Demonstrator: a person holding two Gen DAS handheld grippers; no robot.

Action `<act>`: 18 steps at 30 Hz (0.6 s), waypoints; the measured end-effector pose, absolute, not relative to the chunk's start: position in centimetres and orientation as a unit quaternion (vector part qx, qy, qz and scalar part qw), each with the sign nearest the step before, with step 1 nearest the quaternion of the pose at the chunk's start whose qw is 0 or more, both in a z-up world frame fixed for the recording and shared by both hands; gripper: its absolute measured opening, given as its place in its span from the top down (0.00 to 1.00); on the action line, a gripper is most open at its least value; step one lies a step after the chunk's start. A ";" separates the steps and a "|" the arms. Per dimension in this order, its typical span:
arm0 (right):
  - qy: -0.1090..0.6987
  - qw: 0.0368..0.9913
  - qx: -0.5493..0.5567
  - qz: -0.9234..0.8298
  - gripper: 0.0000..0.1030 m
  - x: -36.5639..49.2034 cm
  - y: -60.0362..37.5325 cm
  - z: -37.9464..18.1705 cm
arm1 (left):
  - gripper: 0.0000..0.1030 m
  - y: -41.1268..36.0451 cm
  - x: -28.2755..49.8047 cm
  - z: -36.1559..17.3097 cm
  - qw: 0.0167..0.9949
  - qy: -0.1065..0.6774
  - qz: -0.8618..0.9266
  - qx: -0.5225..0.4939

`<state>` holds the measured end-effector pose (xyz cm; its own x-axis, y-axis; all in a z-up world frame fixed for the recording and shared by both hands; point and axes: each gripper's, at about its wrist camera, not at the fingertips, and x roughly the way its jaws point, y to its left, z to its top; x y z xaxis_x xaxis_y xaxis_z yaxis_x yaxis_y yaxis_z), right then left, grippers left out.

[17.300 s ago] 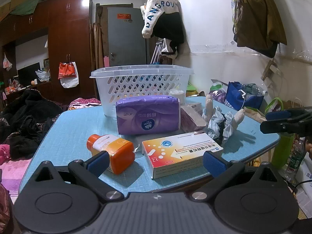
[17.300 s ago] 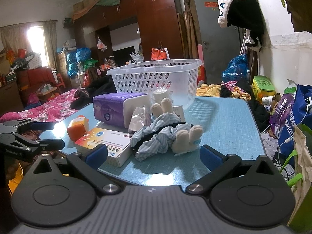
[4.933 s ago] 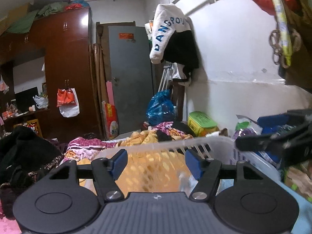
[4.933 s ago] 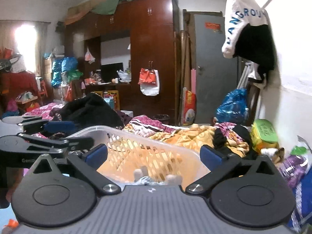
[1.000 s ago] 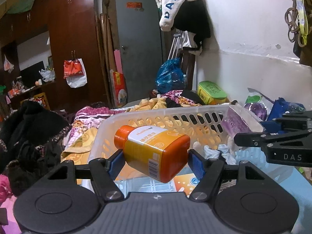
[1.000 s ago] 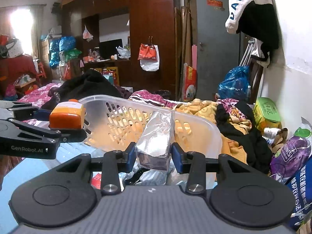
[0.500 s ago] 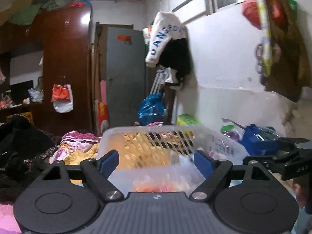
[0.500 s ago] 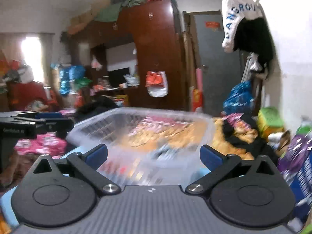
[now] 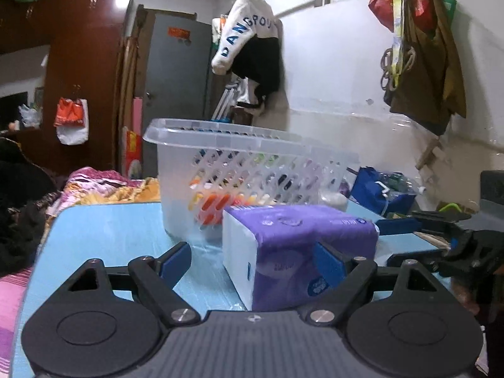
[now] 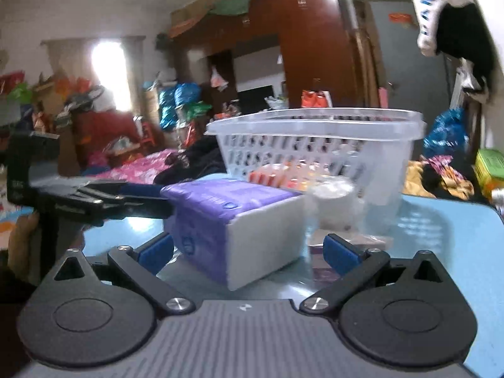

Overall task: Organize objects
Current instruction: 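Grasp the purple tissue pack with the right tool while the left tool grips it too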

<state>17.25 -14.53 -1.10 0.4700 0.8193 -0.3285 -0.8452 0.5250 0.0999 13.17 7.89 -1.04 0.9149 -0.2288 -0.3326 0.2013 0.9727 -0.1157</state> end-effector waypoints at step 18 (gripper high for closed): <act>0.183 0.847 -0.024 0.498 0.41 17.7 -14.2 -2.2 | 0.42 8.1 13.9 -2.1 0.962 0.204 -0.174 -0.043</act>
<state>17.72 -14.19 -2.19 0.4365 0.8355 -0.3338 -0.8530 0.5023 0.1419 13.92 8.09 -2.13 0.8562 -0.3525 -0.3776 0.3173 0.9357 -0.1540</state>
